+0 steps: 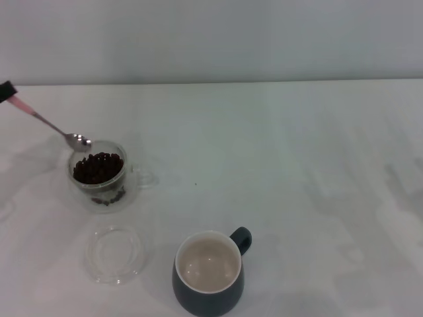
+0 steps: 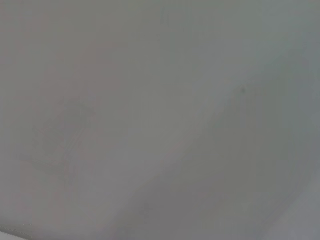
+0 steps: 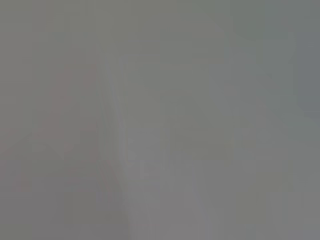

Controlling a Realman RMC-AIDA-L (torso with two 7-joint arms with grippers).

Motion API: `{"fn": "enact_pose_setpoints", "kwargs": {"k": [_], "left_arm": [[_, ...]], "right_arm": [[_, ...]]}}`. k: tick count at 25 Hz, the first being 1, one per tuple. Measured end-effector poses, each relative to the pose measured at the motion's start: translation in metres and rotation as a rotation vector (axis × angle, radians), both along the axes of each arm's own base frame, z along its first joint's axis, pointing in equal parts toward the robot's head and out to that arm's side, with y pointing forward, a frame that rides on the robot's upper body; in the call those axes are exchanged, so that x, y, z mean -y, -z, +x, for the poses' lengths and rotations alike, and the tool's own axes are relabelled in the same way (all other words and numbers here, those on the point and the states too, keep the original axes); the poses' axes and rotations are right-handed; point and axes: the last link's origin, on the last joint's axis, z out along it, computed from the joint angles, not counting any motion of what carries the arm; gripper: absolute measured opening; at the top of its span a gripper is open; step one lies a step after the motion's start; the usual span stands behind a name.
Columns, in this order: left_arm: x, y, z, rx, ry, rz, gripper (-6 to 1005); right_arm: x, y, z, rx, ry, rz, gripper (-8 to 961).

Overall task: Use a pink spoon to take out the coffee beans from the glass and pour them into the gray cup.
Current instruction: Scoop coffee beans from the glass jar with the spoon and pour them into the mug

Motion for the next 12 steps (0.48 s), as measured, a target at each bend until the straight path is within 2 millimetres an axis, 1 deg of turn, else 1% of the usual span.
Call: {"fn": "enact_pose_setpoints", "kwargs": {"k": [5, 9, 12], "left_arm": [[-0.004, 0.014, 0.008, -0.025, 0.019, -0.050, 137], [-0.005, 0.021, 0.007, -0.060, 0.012, -0.081, 137], [-0.007, 0.022, 0.005, -0.077, -0.001, -0.075, 137]], "right_arm": [[0.001, -0.003, -0.001, -0.005, -0.007, 0.021, 693], [0.001, -0.004, -0.001, -0.005, -0.008, 0.027, 693], [0.001, -0.005, -0.001, -0.005, -0.008, 0.028, 693]]}}
